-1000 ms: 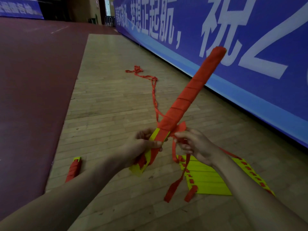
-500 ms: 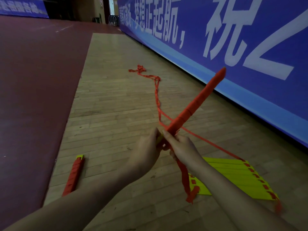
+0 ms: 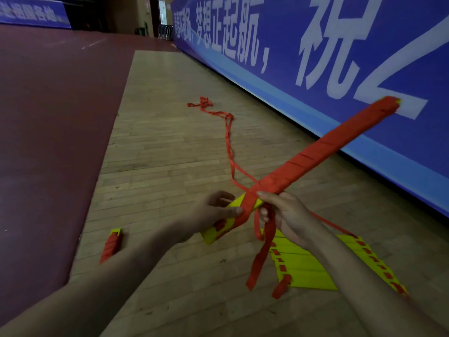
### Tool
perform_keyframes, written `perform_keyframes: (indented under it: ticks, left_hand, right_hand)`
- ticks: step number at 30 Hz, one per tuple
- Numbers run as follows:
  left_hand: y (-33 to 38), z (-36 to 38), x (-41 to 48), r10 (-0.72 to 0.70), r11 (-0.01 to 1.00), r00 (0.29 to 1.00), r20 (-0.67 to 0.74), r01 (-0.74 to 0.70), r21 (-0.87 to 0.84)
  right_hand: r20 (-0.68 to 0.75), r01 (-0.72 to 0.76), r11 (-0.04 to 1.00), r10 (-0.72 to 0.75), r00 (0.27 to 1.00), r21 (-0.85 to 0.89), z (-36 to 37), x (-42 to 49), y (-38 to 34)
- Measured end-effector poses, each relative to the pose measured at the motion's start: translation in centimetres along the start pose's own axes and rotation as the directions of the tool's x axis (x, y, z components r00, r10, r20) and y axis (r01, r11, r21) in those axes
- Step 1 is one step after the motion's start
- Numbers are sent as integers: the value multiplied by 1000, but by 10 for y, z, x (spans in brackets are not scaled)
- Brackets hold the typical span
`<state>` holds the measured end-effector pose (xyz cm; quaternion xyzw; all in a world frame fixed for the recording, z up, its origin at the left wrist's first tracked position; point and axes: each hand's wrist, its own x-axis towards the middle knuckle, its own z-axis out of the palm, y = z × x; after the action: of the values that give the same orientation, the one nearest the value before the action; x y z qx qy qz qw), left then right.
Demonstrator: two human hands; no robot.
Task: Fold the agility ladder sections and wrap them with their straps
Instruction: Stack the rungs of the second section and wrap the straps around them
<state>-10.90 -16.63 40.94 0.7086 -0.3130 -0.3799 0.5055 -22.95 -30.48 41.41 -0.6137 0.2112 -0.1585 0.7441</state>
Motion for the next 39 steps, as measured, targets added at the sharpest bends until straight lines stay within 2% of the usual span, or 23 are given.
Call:
perform_keyframes:
  ticks: [3,6,9,11,14,17,20,22,24,26,28,29,30,31,32,34,36,39]
  left_hand:
    - [-1,-5,-10,-28,986,969,244,67,-154]
    - [-5,-8,-12,47,973,961,273,18,-230]
    - [-13,-9,-6,183,968,958,223,-136,-211]
    - [-14,-4,-7,209,969,964,164,-181,-167]
    - [-16,6,-3,239,969,971,-11,-239,-64]
    - [-18,12,1,294,956,945,-146,-286,70]
    - [-22,19,3,365,921,904,-225,-315,229]
    - [-22,23,2,444,835,855,-266,-288,469]
    - [-23,26,3,521,688,806,-280,-203,696]
    - [-25,32,4,571,572,778,-262,-147,807]
    - [-33,37,4,652,453,744,-146,-228,862]
    - [-36,37,4,657,440,747,-105,-266,858]
    - [-38,35,6,647,479,756,-95,-306,823]
    - [-35,34,4,605,569,790,-104,-337,751]
    - [-30,32,1,526,696,843,-115,-349,627]
    - [-13,27,-7,325,922,943,-75,-298,249]
    - [0,19,-12,154,988,986,64,-151,-45]
    - [6,10,-21,66,965,943,325,22,-261]
  right_hand:
    - [89,29,999,-31,996,26,1,-5,-6]
    - [131,35,999,-34,991,-9,0,-6,-7]
    - [72,37,991,-28,997,-125,-3,-4,-4]
    - [49,53,981,-44,998,-189,-6,0,-1]
    - [42,56,933,-43,998,-356,-5,2,4]
    - [-12,44,848,-59,998,-529,1,4,8]
    - [-85,28,882,-77,993,-470,9,5,4]
    - [-97,8,932,-46,994,-362,13,6,-2]
    - [-42,-2,963,-9,999,-271,16,5,-7]
    - [14,12,965,-9,1000,-261,15,4,-11]
    - [-22,33,942,-43,999,-334,13,3,-12]
    - [-42,36,936,-54,998,-350,12,3,-11]
    - [-48,33,944,-52,997,-329,10,3,-10]
    - [-43,30,959,-44,998,-282,9,3,-9]
    - [-34,31,972,-40,999,-233,6,3,-9]
    - [-12,36,987,-38,999,-155,-3,4,-11]
    - [43,42,993,-38,998,-108,-9,2,-17]
    - [165,36,996,-22,986,-84,-9,-4,-18]
